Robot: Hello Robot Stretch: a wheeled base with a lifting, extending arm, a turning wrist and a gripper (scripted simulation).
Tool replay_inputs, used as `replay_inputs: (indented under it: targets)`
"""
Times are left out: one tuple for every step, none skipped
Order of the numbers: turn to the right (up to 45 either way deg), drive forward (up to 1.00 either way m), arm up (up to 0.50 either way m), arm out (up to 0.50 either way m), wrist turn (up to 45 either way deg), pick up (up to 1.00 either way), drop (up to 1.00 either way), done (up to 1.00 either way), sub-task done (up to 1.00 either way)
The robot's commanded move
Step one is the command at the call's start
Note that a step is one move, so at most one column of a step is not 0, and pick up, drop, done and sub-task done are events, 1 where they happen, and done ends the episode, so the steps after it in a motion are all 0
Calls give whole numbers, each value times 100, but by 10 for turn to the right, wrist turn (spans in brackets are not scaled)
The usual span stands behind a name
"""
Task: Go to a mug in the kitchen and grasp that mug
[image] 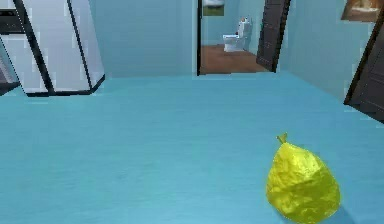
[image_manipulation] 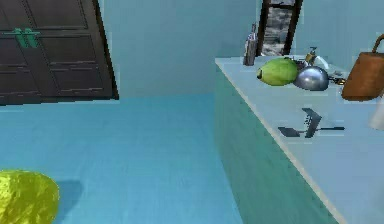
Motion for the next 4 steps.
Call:
replay_inputs:
  targets:
    - [0, 20, 0, 0, 0, 0, 0, 0, 0]
    - [-450, 0, 0, 0, 0, 0, 0, 0, 0]
    - [0, 50, 0, 0, 0, 0, 0, 0, 0]
    - [-450, 0, 0, 0, 0, 0, 0, 0, 0]
